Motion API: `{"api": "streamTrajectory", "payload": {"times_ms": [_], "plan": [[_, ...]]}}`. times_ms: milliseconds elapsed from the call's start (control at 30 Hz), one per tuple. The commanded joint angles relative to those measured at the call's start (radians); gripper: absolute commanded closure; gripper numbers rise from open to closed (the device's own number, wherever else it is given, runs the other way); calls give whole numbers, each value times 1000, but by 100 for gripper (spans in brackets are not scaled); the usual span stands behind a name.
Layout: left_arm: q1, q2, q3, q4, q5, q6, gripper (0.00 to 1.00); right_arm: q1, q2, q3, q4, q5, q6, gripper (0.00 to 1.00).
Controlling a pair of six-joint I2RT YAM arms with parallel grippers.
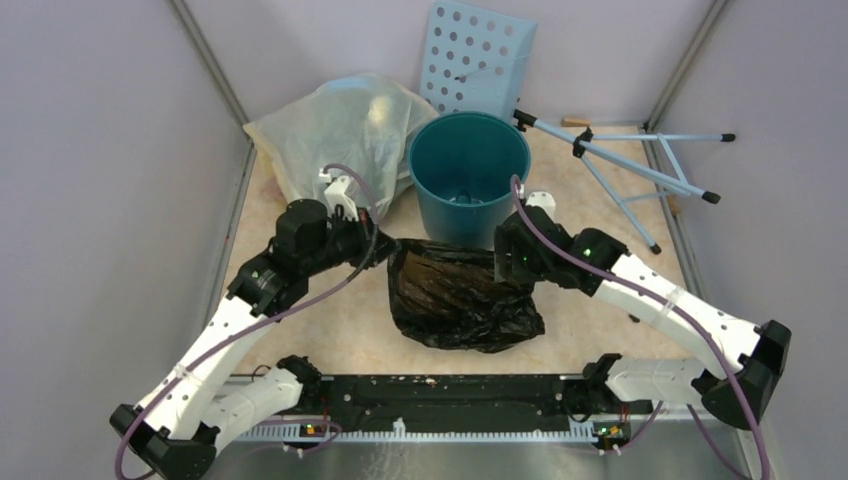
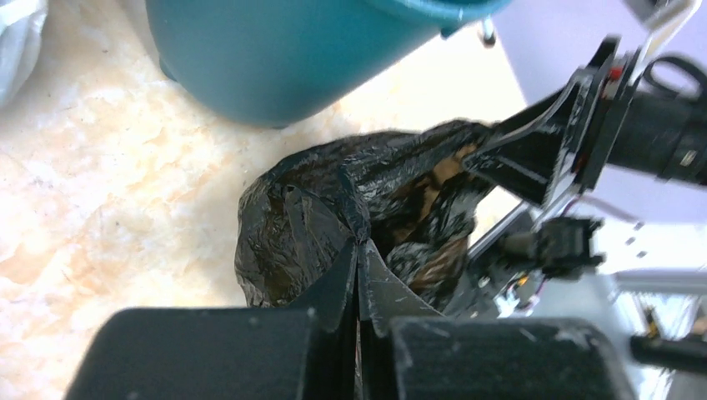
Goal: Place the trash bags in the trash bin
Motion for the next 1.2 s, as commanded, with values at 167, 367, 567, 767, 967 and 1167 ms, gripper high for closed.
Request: {"api": "streamTrajectory", "payload": {"times_ms": [167, 367, 567, 767, 967, 1167], "plan": [[5, -34, 163, -25, -144, -307, 100, 46, 149, 299, -238, 159, 72, 26], [6, -43, 166, -27, -150, -334, 100, 71, 28, 200, -180, 1, 238, 31], [5, -106, 58, 11, -123, -385, 100, 71, -218, -166, 121, -167, 471, 45], [6, -119, 34, -38, -136, -386, 100, 90, -291, -377, 360, -221, 528, 49], [5, -106, 36, -75, -116, -368, 100, 128, -220, -436, 485, -184, 532, 51], [5, -101, 34, -97, -102, -354, 100, 132, -149, -455, 581, -145, 558, 51]]}}
